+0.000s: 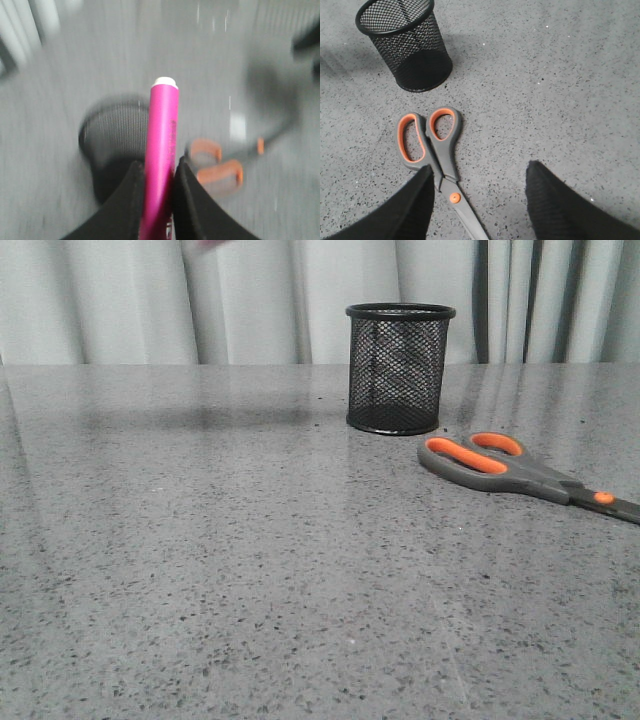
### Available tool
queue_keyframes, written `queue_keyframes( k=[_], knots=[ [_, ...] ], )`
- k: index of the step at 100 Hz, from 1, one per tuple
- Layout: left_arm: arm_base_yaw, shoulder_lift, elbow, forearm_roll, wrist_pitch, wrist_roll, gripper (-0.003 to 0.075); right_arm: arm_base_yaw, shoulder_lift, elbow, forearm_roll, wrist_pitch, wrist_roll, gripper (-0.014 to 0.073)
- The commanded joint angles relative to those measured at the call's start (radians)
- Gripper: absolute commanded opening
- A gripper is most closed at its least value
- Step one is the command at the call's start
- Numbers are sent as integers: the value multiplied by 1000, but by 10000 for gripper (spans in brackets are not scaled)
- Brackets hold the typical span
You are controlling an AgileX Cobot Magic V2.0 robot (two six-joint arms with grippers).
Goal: Put pen and scissors into bin
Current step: 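Lift the pink marker with the left gripper toward the mesh cup, then lower the marker into the mesh cup and open the left gripper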
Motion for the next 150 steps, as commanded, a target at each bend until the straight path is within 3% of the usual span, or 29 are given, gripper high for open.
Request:
queue_keyframes(
  k=[1, 18, 33, 44, 91, 100, 127, 150],
  knots=[
    [-59, -43, -30, -191, -124, -1, -20, -4, 4, -36, 11, -55, -12, 369],
    [-200, 4, -30, -302, -350, 84, -19, -4, 4, -36, 11, -44, -12, 369],
    [-284, 69, -30, -495, -491, 255, -19, -4, 4, -36, 11, -37, -12, 369],
    [-306, 114, -30, -551, -530, 331, -19, -4, 4, -36, 11, -31, -12, 369],
    [-298, 182, -30, -514, -570, 331, -6, -4, 4, -36, 11, -29, -12, 369],
    [-291, 182, -30, -495, -561, 331, 60, -4, 4, -36, 11, -29, -12, 369],
    [-271, 175, -30, -497, -553, 331, 396, -4, 4, -36, 11, -29, -12, 369],
    [-217, 100, -30, -493, -521, 322, 405, -4, 4, -36, 11, -41, -12, 369]
  ],
)
